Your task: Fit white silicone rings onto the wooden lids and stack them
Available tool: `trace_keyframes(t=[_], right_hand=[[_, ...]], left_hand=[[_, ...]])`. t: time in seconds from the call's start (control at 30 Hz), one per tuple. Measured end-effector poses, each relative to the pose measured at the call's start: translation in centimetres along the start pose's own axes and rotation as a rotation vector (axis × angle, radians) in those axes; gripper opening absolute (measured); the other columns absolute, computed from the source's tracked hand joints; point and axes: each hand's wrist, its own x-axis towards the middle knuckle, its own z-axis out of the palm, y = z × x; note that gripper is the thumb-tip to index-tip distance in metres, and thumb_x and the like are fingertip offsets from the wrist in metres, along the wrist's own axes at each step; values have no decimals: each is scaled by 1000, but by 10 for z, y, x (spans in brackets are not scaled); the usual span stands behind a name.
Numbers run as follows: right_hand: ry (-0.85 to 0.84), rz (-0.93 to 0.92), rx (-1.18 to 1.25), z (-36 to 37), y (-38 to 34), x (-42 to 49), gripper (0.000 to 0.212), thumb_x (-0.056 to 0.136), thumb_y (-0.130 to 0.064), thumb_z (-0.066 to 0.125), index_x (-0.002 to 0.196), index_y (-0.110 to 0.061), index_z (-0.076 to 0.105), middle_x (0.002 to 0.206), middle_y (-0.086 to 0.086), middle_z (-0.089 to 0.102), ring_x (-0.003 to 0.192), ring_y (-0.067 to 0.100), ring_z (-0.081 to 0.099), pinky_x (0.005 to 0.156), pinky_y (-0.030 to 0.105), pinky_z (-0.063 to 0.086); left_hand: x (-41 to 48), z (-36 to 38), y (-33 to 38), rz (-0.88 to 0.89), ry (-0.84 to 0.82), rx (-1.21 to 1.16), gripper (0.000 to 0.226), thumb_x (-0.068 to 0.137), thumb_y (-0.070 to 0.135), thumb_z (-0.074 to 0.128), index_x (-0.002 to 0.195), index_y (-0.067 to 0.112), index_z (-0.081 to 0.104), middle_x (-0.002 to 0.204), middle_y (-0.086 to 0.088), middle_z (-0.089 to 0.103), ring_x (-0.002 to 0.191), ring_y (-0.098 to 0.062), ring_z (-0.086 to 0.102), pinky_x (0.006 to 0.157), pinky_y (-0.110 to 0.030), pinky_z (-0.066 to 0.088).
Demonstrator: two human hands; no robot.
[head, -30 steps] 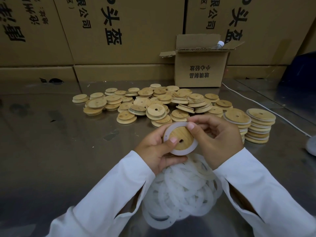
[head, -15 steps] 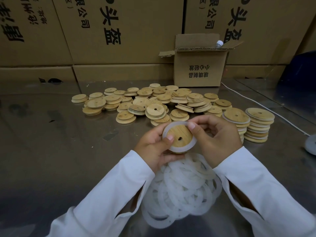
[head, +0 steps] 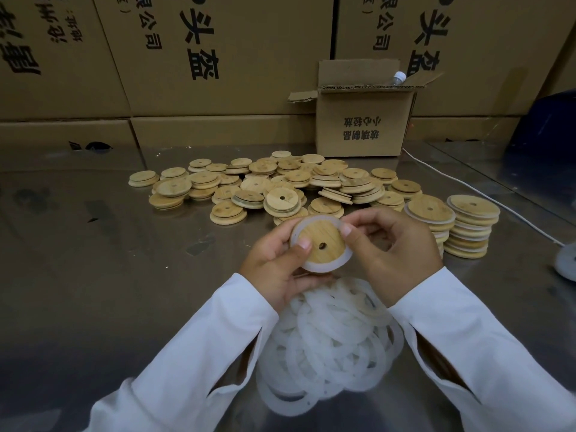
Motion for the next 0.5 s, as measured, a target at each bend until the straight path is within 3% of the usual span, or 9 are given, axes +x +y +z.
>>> trace_keyframes(t=[0.13,0.27,0.4,0.5], right_hand=[[20,48,7,6,1,-3,7,77,-22,65,83,-25,63,66,-5,62,69,2,55,65,11,42],[79,47,-17,7,2,-3,10,77,-21,65,69,-26,62,67,-11,63,72,2,57,61,6,41],[68,54,-43,7,4,-4,12,77,-21,66,67,-26,63,66,-15,63,73,0,58,62,5,42],[4,63,-34,8,4,-4,11,78,-20,65,68,-24,65,67,-13,64,70,-1,58,63,7,43]], left_hand=[[2,2,-1,4,56,-105,31,83,8,45,112,11,56,109,-15,63,94,-27,64,77,-40,55],[3,0,-2,-14,58,-186,36,76,9,48,111,11,56,106,-15,65,90,-26,67,76,-39,55],[4,-5,-6,-5,106,-67,26,83,-2,49,102,11,61,88,-8,71,80,-21,69,73,-36,57],[5,-6,-11,41,169,29,19,77,10,59,95,11,64,82,-6,72,79,-20,69,74,-36,58]])
